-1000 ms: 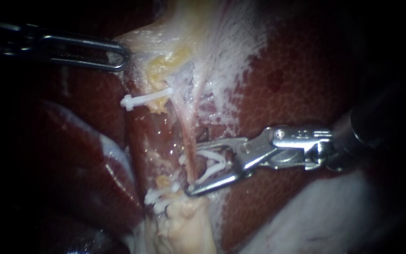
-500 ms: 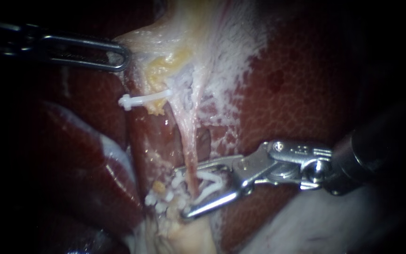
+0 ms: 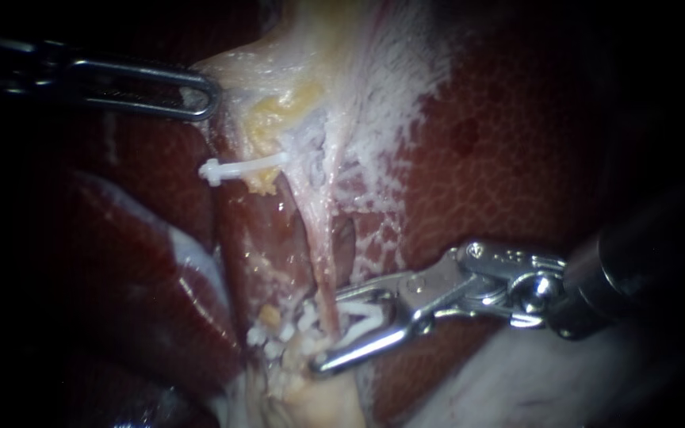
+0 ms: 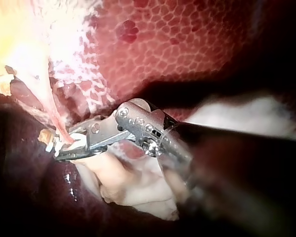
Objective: Clipping first clip right tube
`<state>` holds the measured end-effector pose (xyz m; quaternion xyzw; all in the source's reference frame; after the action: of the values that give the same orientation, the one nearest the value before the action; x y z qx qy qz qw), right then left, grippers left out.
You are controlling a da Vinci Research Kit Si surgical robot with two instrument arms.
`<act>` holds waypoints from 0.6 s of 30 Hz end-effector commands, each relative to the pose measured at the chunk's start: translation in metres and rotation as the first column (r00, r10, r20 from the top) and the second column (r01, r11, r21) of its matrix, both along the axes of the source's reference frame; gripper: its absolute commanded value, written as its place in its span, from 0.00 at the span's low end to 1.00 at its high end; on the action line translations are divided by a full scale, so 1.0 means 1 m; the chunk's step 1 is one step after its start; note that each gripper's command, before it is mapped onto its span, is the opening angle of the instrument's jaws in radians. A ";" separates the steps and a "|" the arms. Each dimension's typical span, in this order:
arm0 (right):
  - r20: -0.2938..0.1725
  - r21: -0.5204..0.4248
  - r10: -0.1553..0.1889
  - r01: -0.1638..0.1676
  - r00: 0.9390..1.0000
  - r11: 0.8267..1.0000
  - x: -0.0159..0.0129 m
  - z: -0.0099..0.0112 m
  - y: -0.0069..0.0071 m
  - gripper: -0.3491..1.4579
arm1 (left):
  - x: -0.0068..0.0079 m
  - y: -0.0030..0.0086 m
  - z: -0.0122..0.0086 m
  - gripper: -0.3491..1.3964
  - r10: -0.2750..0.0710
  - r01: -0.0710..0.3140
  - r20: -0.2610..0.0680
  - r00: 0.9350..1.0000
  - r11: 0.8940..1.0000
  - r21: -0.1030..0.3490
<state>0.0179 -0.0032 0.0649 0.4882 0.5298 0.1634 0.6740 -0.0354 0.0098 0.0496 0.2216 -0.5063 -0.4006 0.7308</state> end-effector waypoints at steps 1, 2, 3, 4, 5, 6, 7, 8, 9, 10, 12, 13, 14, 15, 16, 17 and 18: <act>0.005 0.009 0.000 0.000 1.000 1.000 -0.0002 0.0000 0.0006 0.00 | 0.0000 0.0000 0.0000 0.03 0.000 0.000 0.000 1.000 1.000 0.000; 0.008 0.017 0.000 0.000 1.000 1.000 -0.0003 0.0002 0.0011 0.00 | 0.0000 0.0000 0.0000 0.03 0.000 0.000 0.000 1.000 1.000 0.000; 0.011 0.023 0.000 0.000 1.000 1.000 -0.0003 0.0003 0.0015 0.00 | -0.0001 0.0000 0.0000 0.03 0.000 0.000 0.000 1.000 1.000 0.000; 0.010 0.024 -0.001 0.000 1.000 1.000 -0.0004 0.0004 0.0018 0.00 | -0.0001 0.0000 0.0000 0.03 0.000 0.000 0.000 1.000 1.000 0.000; 0.013 0.029 -0.001 0.001 1.000 1.000 -0.0005 0.0006 0.0020 0.00 | -0.0001 0.0000 0.0000 0.03 0.000 0.000 0.000 1.000 1.000 0.000; 0.013 0.028 -0.001 0.001 1.000 1.000 -0.0006 0.0007 0.0021 0.00 | -0.0001 0.0000 0.0000 0.03 0.000 0.000 0.000 1.000 1.000 0.000; 0.016 0.033 -0.002 0.001 1.000 0.999 -0.0006 0.0009 0.0020 0.00 | -0.0001 0.0000 0.0000 0.03 0.000 0.000 0.000 1.000 1.000 0.000; 0.015 0.032 -0.003 0.002 1.000 0.999 -0.0007 0.0010 0.0019 0.00 | -0.0001 0.0000 0.0000 0.03 0.000 0.000 0.000 1.000 1.000 0.000; 0.018 0.036 -0.004 0.003 1.000 0.999 -0.0007 0.0011 0.0018 0.00 | -0.0001 0.0000 0.0000 0.03 0.000 0.000 0.000 1.000 1.000 0.000; 0.018 0.036 -0.004 0.003 1.000 0.999 -0.0007 0.0011 0.0017 0.00 | -0.0001 0.0000 0.0000 0.03 0.000 0.000 0.000 1.000 1.000 0.000; 0.017 0.035 -0.005 0.004 1.000 0.999 -0.0007 0.0011 0.0016 0.00 | -0.0001 0.0000 0.0000 0.03 0.000 0.000 0.000 1.000 1.000 0.000; 0.017 0.035 -0.005 0.005 1.000 0.999 -0.0007 0.0011 0.0015 0.00 | -0.0001 0.0000 0.0000 0.03 0.000 0.000 0.000 1.000 1.000 0.000; 0.020 0.040 -0.006 0.005 1.000 0.999 -0.0007 0.0011 0.0015 0.00 | -0.0001 0.0000 0.0000 0.03 0.000 0.000 0.000 1.000 1.000 0.000; 0.020 0.040 -0.006 0.006 1.000 0.999 -0.0007 0.0011 0.0014 0.00 | -0.0001 0.0000 0.0000 0.03 0.000 0.000 0.000 1.000 1.000 0.000; 0.019 0.039 -0.007 0.006 1.000 0.999 -0.0007 0.0011 0.0014 0.00 | -0.0001 0.0000 0.0000 0.03 0.000 0.000 0.000 1.000 1.000 0.000; 0.019 0.039 -0.007 0.006 1.000 0.999 -0.0007 0.0011 0.0013 0.00 | -0.0001 0.0000 0.0000 0.03 0.000 0.000 0.000 1.000 1.000 0.000; 0.019 0.039 -0.008 0.007 1.000 0.999 -0.0007 0.0011 0.0013 0.00 | -0.0001 0.0000 0.0000 0.03 0.000 0.000 0.000 1.000 1.000 0.000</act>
<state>0.0172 -0.0020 0.0661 0.5016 0.5181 0.1760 0.6701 -0.0356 0.0098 0.0496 0.2213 -0.5064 -0.4008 0.7307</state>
